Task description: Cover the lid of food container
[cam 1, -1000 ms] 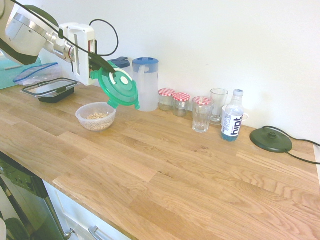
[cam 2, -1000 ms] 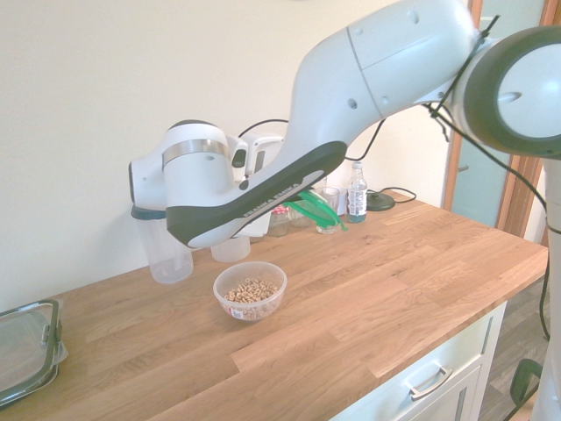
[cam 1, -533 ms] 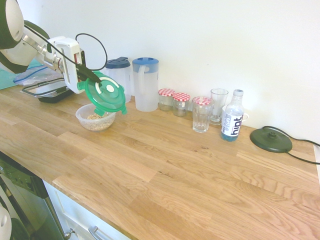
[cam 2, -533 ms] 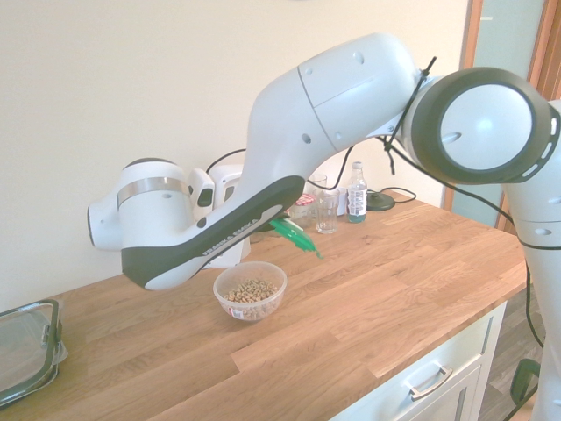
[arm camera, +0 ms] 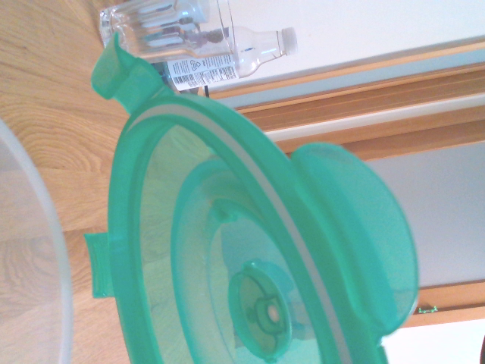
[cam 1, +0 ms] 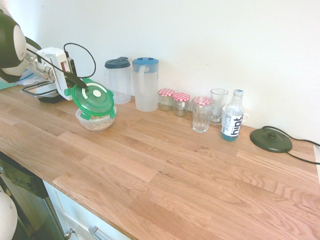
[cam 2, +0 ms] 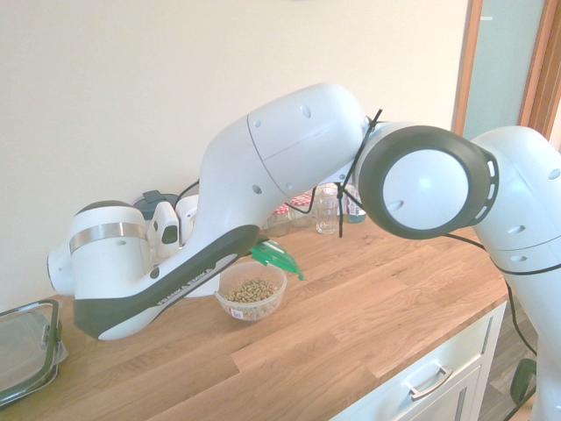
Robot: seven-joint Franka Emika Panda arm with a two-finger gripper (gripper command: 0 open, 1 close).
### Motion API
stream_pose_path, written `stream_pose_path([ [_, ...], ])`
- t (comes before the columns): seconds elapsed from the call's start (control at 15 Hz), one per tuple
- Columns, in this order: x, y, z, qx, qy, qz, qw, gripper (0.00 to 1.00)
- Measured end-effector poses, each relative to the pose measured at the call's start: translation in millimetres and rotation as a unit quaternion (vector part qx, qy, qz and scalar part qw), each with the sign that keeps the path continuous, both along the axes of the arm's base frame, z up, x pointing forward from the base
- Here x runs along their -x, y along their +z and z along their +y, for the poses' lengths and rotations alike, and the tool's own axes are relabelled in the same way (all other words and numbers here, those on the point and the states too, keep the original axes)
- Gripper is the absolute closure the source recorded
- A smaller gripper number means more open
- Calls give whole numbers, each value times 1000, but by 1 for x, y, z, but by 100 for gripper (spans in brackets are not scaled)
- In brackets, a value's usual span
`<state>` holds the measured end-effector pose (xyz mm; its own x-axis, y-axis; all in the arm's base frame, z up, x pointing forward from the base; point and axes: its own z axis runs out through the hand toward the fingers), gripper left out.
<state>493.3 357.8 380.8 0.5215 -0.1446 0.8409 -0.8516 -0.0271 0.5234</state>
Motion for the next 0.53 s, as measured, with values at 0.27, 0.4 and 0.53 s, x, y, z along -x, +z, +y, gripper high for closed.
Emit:
stream_pose_path([
  [0.27, 1, 0, 7, 10, -1, -6, 1000, 100],
  [0.4, 0, 2, 8, 13, 0, -4, 1000, 100],
  [0.53, 0, -2, 10, 16, 1, -1, 1000, 100],
])
